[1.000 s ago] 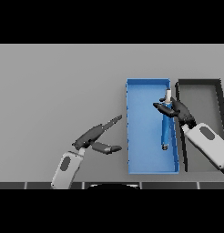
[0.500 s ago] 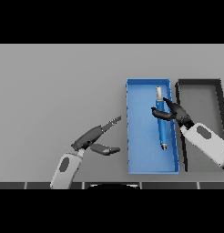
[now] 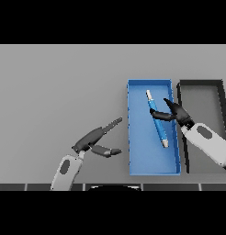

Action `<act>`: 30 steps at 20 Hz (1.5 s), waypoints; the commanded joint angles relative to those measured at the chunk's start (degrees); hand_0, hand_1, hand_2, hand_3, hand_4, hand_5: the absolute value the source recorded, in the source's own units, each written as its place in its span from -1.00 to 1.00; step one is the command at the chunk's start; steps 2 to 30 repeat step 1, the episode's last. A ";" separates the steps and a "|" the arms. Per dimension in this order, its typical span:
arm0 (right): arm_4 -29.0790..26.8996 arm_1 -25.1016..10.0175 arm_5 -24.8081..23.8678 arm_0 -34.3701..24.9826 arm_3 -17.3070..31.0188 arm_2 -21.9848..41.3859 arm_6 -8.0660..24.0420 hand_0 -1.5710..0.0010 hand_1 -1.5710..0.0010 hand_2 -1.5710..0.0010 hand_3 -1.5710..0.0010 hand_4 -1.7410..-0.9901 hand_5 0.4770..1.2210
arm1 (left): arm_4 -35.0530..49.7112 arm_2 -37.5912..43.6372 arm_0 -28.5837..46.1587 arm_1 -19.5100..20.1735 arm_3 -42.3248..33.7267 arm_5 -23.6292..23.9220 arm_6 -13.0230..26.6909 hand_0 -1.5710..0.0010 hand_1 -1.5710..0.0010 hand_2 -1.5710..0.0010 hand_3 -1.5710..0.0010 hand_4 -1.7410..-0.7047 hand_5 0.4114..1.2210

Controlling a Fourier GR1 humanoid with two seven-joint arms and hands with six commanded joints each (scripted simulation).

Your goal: Pick up the blue pipe and place it into the blue bin.

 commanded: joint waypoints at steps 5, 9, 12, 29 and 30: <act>-0.35 0.21 -0.02 0.20 -0.02 -0.09 -0.09 0.99 0.99 0.99 1.00 0.91 -0.55 | -0.05 0.20 -0.08 0.33 0.01 -0.02 -0.18 1.00 1.00 1.00 1.00 0.65 -0.95; -0.35 0.21 -0.02 0.20 -0.02 -0.09 -0.09 0.99 0.99 0.99 1.00 0.91 -0.55 | -0.05 0.20 -0.08 0.33 0.01 -0.02 -0.18 1.00 1.00 1.00 1.00 0.65 -0.95; -0.35 0.21 -0.02 0.20 -0.02 -0.09 -0.09 0.99 0.99 0.99 1.00 0.91 -0.55 | -0.05 0.20 -0.08 0.33 0.01 -0.02 -0.18 1.00 1.00 1.00 1.00 0.65 -0.95; -0.35 0.21 -0.02 0.20 -0.02 -0.09 -0.09 0.99 0.99 0.99 1.00 0.91 -0.55 | -0.05 0.20 -0.08 0.33 0.01 -0.02 -0.18 1.00 1.00 1.00 1.00 0.65 -0.95; -0.35 0.21 -0.02 0.20 -0.02 -0.09 -0.09 0.99 0.99 0.99 1.00 0.91 -0.55 | -0.05 0.20 -0.08 0.33 0.01 -0.02 -0.18 1.00 1.00 1.00 1.00 0.65 -0.95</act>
